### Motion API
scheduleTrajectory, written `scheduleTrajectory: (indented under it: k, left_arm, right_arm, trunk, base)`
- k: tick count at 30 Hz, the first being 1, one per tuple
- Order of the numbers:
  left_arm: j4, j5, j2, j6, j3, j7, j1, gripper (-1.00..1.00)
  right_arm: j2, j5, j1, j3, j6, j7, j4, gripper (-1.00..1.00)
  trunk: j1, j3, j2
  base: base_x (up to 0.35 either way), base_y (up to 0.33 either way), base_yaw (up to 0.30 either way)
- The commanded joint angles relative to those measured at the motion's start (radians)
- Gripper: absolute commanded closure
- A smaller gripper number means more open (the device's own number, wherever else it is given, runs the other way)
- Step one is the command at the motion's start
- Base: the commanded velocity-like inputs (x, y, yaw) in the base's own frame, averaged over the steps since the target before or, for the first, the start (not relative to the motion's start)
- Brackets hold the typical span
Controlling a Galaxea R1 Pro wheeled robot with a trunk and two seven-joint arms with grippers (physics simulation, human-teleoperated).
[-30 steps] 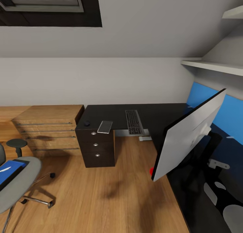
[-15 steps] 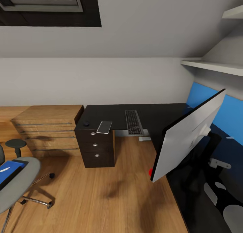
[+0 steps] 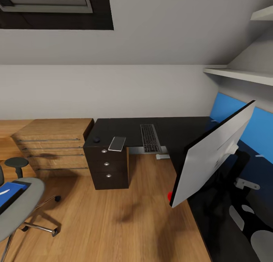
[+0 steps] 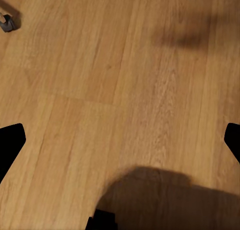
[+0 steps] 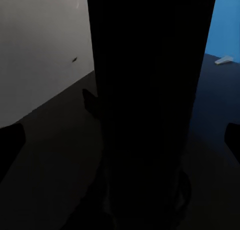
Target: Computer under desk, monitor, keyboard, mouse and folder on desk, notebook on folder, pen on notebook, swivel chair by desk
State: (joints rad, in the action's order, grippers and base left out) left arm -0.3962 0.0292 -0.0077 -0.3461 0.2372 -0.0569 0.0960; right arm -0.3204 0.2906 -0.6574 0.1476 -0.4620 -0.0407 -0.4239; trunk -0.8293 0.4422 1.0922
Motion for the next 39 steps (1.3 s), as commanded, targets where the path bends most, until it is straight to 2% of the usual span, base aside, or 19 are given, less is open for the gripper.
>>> scheduleTrajectory:
  k: [1, 39]
  left_arm:
    - [0.000, 0.003, -0.001, -0.002, 0.005, -0.006, 0.001, -1.00]
    - [0.000, 0.005, -0.002, -0.002, 0.006, -0.007, 0.001, -1.00]
  right_arm:
    - [0.000, 0.005, -0.001, -0.002, -0.003, -0.001, 0.000, -1.00]
    - [-0.004, 0.009, 0.000, 0.000, -0.006, -0.005, 0.000, -1.00]
  trunk:
    - [0.000, 0.001, 0.001]
    - [0.000, 0.001, 0.001]
  base:
    - [0.017, 0.000, 0.000]
    - [0.001, 0.000, 0.000]
